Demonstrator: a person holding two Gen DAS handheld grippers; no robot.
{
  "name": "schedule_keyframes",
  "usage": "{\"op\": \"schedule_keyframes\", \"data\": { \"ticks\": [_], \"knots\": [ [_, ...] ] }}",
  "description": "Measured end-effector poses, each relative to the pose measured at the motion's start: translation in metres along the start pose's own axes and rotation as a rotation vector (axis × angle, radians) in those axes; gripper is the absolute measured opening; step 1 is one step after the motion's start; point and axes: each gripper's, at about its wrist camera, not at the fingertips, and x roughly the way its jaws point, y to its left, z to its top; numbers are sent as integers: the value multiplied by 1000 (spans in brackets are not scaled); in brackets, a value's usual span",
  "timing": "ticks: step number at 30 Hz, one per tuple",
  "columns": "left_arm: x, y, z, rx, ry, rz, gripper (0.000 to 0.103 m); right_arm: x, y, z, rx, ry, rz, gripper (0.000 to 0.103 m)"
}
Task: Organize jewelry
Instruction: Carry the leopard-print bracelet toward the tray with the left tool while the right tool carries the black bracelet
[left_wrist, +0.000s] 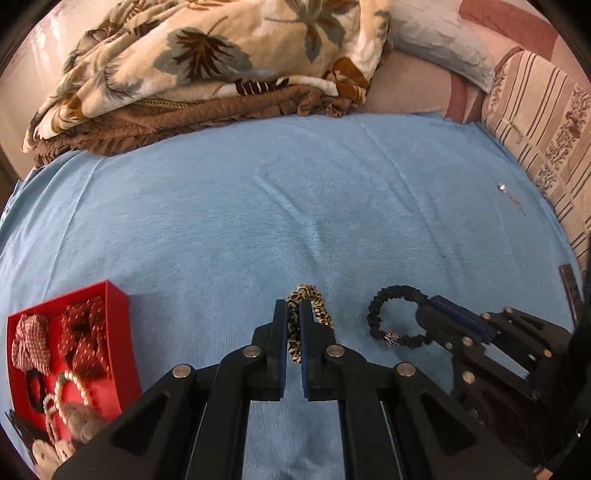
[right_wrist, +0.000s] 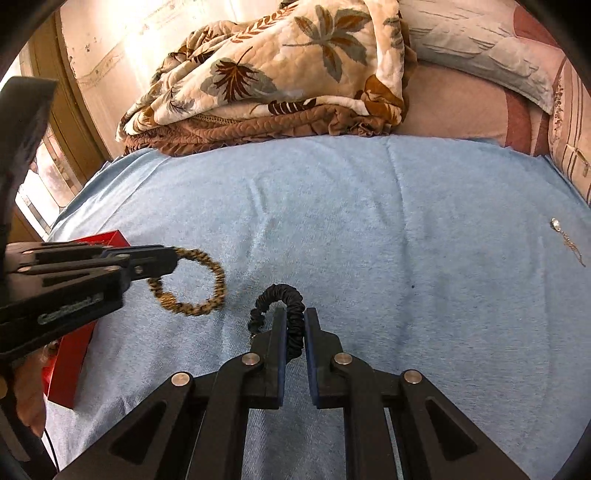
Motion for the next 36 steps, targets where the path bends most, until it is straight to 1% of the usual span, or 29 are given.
{"op": "schedule_keyframes", "data": {
  "ticks": [5, 11, 22, 25, 36],
  "knots": [
    [-28, -4, -16, -24, -44, -8, 6, -7, 1, -4, 1, -4, 1, 10],
    [-58, -2, -35, -70, -77, -51, 6, -15, 6, -8, -7, -13, 3, 10],
    [-100, -5, -73, -79, -139, -39, 6, -34, 19, -21, -19, -26, -12, 10],
    [-108, -7, -82, -75, -151, -39, 6, -42, 27, -29, -30, -32, -22, 10],
    [-137, -13, -117, -55, -182, -64, 6, -65, 35, -64, 18, -5, -28, 10]
  ]
}}
